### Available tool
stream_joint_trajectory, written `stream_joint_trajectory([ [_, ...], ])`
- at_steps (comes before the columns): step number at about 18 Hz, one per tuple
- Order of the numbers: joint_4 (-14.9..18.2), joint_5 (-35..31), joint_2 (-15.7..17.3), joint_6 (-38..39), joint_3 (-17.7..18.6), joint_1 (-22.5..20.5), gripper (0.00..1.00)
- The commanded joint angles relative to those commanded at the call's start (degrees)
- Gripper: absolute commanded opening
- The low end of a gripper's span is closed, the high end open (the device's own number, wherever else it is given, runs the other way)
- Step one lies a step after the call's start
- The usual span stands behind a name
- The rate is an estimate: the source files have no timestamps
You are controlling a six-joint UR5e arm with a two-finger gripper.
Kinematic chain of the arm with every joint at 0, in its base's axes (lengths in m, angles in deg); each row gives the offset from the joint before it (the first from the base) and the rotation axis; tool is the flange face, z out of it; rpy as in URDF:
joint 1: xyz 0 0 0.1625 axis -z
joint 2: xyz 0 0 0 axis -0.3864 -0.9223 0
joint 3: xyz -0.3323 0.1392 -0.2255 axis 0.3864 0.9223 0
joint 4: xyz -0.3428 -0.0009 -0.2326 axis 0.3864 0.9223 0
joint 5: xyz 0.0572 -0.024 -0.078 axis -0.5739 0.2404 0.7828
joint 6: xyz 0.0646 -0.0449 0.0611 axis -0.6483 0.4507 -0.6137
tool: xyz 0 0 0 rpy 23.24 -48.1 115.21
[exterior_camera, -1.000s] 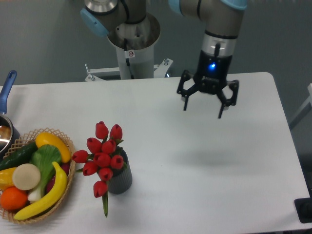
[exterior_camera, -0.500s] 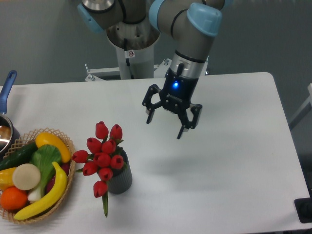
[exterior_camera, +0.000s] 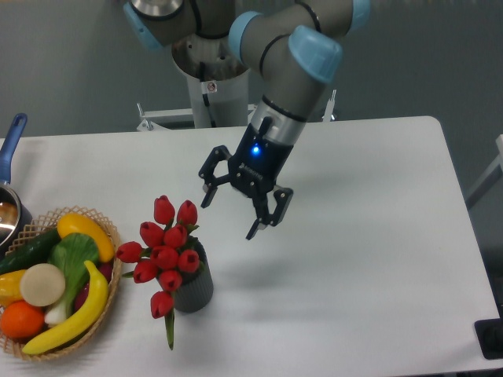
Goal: Pick up the flowers from the vase
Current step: 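Lower the open gripper toward the red tulip stems above the grey vase, then close the gripper around the tulip stems just below the blooms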
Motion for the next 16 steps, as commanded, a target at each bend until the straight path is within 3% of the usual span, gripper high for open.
stream_joint_trajectory([
  [5,-1.1,4.0,-1.8,-0.1,-0.4,0.7,1.0],
  [10,-4.7,4.9,-4.6,-0.2,-0.8,1.9,1.0],
  [16,-4.9,6.6,-4.8,-0.1,-0.6,2.9,1.0],
])
